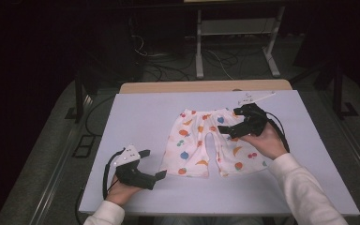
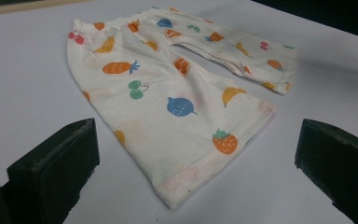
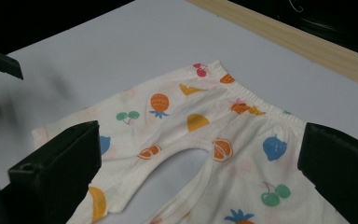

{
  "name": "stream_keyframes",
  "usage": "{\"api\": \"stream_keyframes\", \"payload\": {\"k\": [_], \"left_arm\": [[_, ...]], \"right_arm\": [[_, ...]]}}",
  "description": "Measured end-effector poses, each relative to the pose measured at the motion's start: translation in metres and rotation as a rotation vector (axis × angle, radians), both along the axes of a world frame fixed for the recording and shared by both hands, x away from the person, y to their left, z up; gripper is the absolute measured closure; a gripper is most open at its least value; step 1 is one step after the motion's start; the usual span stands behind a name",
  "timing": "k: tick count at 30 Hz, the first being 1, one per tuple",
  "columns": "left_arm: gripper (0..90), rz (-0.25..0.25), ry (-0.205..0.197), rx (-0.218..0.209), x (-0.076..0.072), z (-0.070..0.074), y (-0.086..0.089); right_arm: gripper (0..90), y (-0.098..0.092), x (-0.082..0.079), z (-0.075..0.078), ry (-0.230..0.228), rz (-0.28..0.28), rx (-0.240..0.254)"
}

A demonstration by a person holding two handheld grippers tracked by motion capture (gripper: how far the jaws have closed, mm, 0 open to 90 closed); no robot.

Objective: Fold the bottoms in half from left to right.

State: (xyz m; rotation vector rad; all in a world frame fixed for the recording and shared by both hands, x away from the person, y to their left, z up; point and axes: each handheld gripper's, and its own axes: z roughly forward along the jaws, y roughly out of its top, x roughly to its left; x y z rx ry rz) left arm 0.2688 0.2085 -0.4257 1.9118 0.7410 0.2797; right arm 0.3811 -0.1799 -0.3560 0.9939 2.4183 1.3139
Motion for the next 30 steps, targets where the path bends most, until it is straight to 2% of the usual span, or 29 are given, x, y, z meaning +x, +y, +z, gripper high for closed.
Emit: {"api": "stream_keyframes", "payload": {"k": [18, 30], "left_arm": [[0.0, -0.012, 0.001, 0.002, 0.001, 0.000, -0.002], [0.0, -0.020, 0.003, 0.000, 0.001, 0.000, -0.002]], "right_arm": [[0.0, 0.027, 0.028, -0.006, 0.024, 0.027, -0.028], [0.0, 0.043, 0.044, -0.001, 0.022, 0.025, -0.007]]}}
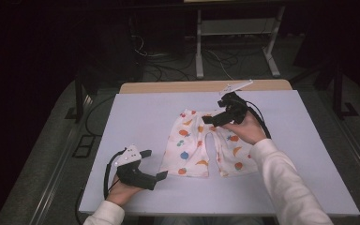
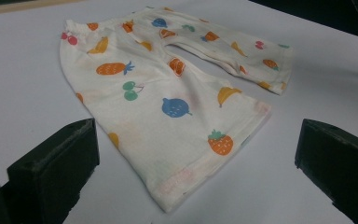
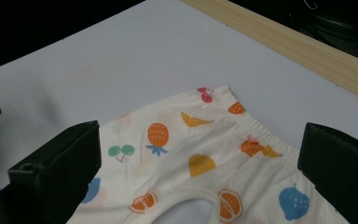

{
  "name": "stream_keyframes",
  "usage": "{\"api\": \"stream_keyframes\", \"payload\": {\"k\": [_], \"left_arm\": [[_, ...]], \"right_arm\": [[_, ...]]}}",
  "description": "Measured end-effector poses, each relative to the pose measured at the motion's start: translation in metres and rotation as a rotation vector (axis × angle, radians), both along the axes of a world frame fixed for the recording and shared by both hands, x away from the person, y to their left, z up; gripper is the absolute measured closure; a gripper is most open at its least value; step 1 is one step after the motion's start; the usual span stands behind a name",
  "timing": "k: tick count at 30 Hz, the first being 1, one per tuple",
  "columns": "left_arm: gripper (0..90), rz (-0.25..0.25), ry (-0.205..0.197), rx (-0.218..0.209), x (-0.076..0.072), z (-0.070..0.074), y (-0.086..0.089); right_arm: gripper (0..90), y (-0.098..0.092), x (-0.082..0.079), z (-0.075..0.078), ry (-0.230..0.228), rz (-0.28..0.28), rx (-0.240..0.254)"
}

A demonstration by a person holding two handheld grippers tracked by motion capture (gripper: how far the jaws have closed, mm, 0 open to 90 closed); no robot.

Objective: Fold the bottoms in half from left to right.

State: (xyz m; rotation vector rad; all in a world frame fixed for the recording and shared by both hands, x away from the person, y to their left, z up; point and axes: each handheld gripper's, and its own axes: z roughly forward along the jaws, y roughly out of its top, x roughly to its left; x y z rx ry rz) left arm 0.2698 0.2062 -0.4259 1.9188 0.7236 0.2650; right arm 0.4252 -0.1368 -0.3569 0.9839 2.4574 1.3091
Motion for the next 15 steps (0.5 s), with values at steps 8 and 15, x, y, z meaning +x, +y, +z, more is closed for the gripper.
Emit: {"api": "stream_keyframes", "payload": {"k": [8, 15], "left_arm": [[0.0, -0.007, 0.000, -0.004, 0.001, 0.000, -0.001], [0.0, 0.003, 0.001, -0.016, 0.001, 0.000, 0.001]], "right_arm": [[0.0, 0.012, 0.013, 0.000, 0.007, -0.003, 0.013], [0.0, 0.025, 0.024, -0.005, 0.013, -0.001, 0.021]]}}
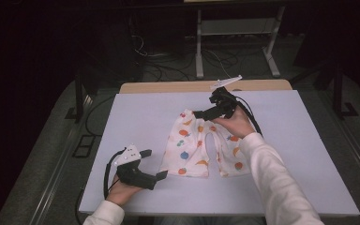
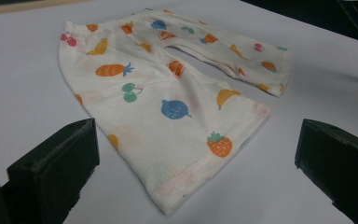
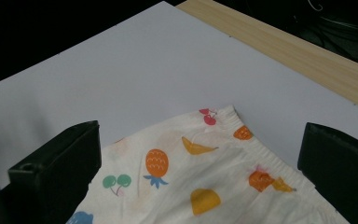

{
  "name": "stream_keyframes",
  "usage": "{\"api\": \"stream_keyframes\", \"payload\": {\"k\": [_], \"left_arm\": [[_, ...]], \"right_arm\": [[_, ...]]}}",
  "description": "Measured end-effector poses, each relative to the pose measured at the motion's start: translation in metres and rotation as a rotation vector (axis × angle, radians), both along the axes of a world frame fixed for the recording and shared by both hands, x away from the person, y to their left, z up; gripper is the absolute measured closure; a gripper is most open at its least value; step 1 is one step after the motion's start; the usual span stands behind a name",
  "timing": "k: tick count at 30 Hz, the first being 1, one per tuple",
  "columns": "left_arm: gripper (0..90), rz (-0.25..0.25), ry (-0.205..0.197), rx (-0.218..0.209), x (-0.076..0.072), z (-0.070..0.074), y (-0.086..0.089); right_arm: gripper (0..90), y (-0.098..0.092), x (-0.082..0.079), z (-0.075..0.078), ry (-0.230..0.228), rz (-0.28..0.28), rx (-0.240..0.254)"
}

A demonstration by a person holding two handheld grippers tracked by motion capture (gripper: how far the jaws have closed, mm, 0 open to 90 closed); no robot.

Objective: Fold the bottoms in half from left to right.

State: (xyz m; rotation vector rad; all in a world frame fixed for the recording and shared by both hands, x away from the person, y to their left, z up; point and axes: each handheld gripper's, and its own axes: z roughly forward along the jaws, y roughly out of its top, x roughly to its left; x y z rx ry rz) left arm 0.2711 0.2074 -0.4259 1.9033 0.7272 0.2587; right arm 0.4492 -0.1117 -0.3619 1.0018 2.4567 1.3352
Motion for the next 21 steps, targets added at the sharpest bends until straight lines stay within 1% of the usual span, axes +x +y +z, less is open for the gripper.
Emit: {"api": "stream_keyframes", "payload": {"k": [4, 9, 11, 17, 19, 21], "left_arm": [[0.0, 0.001, -0.001, -0.001, 0.000, 0.000, 0.000], [0.0, 0.003, 0.001, -0.003, 0.001, 0.000, 0.000], [0.0, 0.002, 0.000, -0.004, 0.001, 0.000, 0.001], [0.0, 0.002, 0.000, -0.005, 0.001, 0.001, 0.001], [0.0, 0.001, -0.002, -0.005, 0.002, 0.000, 0.001], [0.0, -0.001, -0.001, -0.004, 0.002, 0.000, 0.001]], "right_arm": [[0.0, 0.006, 0.007, -0.004, -0.004, -0.011, 0.007], [0.0, 0.013, 0.016, -0.005, -0.003, -0.034, -0.006], [0.0, 0.017, 0.019, -0.005, -0.013, -0.040, -0.012], [0.0, 0.026, 0.027, -0.008, -0.007, -0.049, -0.010], [0.0, 0.028, 0.029, -0.009, 0.001, -0.053, -0.006], [0.0, 0.031, 0.031, -0.010, -0.001, -0.057, 0.000]]}}
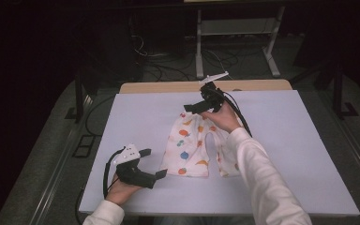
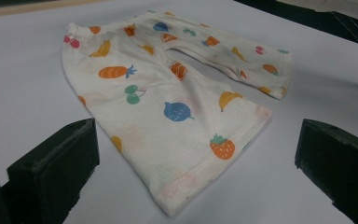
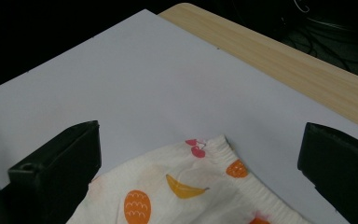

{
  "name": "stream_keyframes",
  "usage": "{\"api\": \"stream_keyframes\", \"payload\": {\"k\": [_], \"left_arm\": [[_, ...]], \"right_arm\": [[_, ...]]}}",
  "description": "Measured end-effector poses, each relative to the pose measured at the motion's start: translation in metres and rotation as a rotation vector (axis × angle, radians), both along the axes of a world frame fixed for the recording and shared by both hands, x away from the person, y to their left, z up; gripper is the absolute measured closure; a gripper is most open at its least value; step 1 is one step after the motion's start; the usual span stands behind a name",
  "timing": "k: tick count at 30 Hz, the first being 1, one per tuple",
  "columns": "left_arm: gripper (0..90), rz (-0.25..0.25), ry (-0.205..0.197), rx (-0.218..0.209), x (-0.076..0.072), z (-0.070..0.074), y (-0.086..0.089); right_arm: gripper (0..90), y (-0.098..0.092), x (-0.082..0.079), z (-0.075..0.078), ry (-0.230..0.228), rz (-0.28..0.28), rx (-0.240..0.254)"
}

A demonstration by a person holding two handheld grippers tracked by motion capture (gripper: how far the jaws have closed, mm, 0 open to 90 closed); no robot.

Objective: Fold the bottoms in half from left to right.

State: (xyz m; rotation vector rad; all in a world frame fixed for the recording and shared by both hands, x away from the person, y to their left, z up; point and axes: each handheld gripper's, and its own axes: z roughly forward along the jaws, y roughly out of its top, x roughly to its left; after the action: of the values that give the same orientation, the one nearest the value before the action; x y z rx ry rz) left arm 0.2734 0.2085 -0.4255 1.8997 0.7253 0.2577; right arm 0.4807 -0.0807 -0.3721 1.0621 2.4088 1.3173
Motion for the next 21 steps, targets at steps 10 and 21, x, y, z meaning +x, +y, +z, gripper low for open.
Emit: {"api": "stream_keyframes", "payload": {"k": [10, 21], "left_arm": [[0.0, -0.008, 0.000, 0.000, 0.000, 0.000, 0.000], [0.0, -0.015, 0.003, -0.009, 0.000, 0.000, 0.000]], "right_arm": [[0.0, 0.013, 0.010, -0.012, 0.015, -0.025, 0.007], [0.0, 0.026, 0.020, -0.029, 0.044, -0.075, 0.018]]}}
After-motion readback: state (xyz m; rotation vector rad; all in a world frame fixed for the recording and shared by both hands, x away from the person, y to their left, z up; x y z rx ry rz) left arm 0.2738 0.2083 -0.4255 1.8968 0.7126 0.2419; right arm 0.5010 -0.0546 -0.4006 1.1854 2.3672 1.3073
